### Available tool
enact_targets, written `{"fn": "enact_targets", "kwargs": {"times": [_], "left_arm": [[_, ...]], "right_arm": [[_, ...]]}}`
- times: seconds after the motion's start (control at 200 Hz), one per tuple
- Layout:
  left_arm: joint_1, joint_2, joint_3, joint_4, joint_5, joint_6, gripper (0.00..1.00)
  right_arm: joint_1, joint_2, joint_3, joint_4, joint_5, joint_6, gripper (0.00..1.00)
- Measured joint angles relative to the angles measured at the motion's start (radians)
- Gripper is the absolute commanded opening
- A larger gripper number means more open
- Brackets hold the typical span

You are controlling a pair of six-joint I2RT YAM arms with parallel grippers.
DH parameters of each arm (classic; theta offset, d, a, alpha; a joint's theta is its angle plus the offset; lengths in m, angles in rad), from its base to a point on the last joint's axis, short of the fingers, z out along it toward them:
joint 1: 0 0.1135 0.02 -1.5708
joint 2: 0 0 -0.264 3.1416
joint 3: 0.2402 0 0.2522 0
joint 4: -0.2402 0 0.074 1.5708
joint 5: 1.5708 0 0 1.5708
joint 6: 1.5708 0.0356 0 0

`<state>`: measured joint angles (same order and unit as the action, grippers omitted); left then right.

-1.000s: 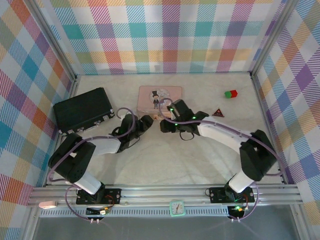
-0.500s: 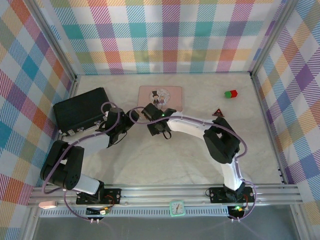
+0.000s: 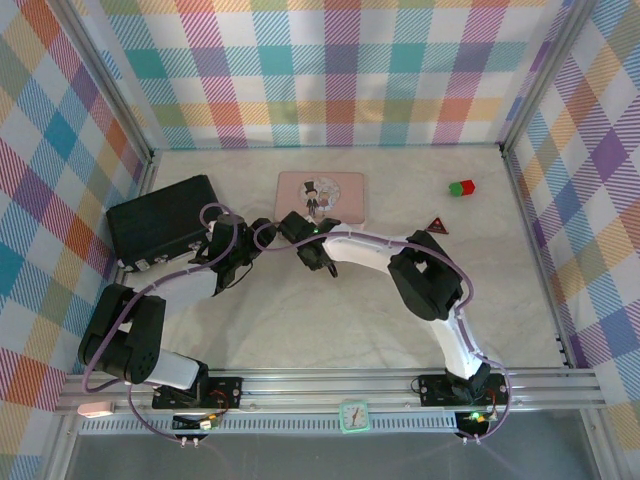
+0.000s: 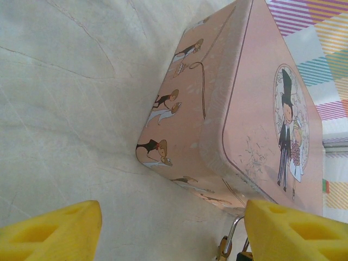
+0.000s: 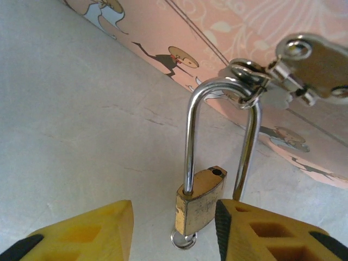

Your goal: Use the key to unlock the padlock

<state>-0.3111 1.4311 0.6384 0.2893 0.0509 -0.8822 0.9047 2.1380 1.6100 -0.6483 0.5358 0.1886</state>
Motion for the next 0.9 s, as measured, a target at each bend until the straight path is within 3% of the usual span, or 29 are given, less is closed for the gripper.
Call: {"fn": "enact_targets", "kwargs": {"times": [0.43,0.775,0.9], "left_arm": [[0.0,0.0,-0.019,0.001,0.0,-0.01,0.69],[0.0,-0.018,-0.029,0.002,-0.001,-0.015,0.69],[0.0,-0.028,-0.035,0.002,-0.004,-0.015,0.69]], "right_arm": [[0.007,0.035,0.002,0.012,0.089,-0.029,0.37],[0.02,0.049,-0.029,0.06,0.257,-0.11,0.43],[0.02,0.05,-0.038,0.088,0.28,-0.132,0.37]]}}
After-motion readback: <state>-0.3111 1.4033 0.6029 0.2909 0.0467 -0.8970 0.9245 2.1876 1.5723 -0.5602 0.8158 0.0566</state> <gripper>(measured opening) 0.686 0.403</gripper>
